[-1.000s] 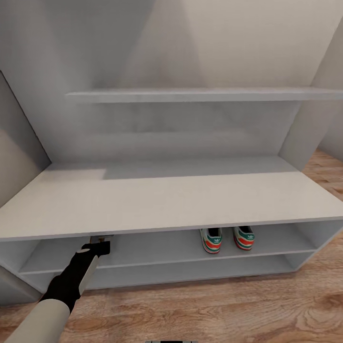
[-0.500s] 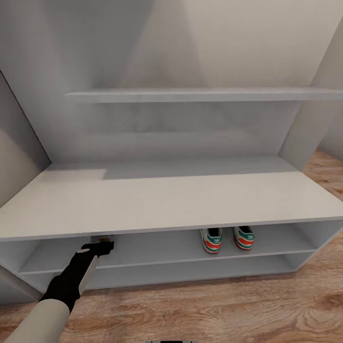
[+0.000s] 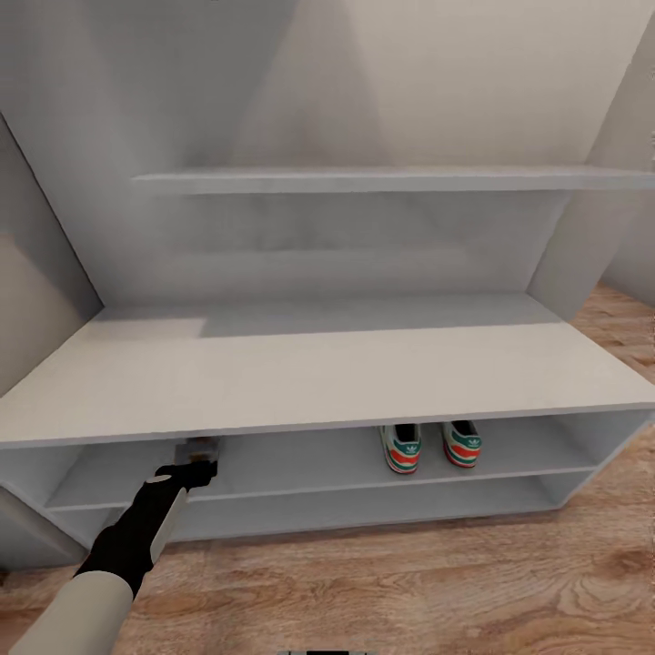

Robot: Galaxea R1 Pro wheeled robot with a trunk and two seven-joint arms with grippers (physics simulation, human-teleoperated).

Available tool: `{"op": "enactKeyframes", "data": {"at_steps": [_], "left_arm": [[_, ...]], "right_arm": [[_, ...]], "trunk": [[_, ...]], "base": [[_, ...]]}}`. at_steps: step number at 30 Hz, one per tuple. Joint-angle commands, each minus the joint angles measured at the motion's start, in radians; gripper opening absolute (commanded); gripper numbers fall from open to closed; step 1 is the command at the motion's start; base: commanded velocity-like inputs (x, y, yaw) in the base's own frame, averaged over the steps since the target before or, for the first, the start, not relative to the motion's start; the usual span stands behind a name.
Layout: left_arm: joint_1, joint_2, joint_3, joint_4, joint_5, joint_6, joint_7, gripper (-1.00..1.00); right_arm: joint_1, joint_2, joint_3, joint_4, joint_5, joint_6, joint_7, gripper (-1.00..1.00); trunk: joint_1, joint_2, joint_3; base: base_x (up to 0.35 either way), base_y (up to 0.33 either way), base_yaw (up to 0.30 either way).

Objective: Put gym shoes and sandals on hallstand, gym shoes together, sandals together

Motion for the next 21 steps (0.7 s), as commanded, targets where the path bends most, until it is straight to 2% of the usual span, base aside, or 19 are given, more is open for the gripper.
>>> {"op": "enactKeyframes", "data": {"at_steps": [1, 16, 21], "left_arm": [[0.0, 0.0, -0.001, -0.002, 0.01, 0.005, 0.006, 1.0], [0.001, 0.002, -0.003, -0.002, 0.01, -0.001, 0.003, 1.0], [0.007, 0.004, -0.003, -0.002, 0.012, -0.044, 0.001, 1.0]], "right_arm": [[-0.002, 0.0, 0.007, 0.002, -0.011, 0.004, 0.002, -1.0], [-0.002, 0.0, 0.008, 0.002, -0.011, -0.002, 0.002, -1.0], [-0.002, 0.0, 0.008, 0.002, -0.011, -0.003, 0.002, -1.0]], "trunk": [[-0.001, 0.0, -0.001], [-0.001, 0.0, -0.001], [-0.001, 0.0, -0.001]], "base": [[-0.321, 0.0, 0.0], [-0.333, 0.0, 0.0], [-0.119, 0.0, 0.0]]}}
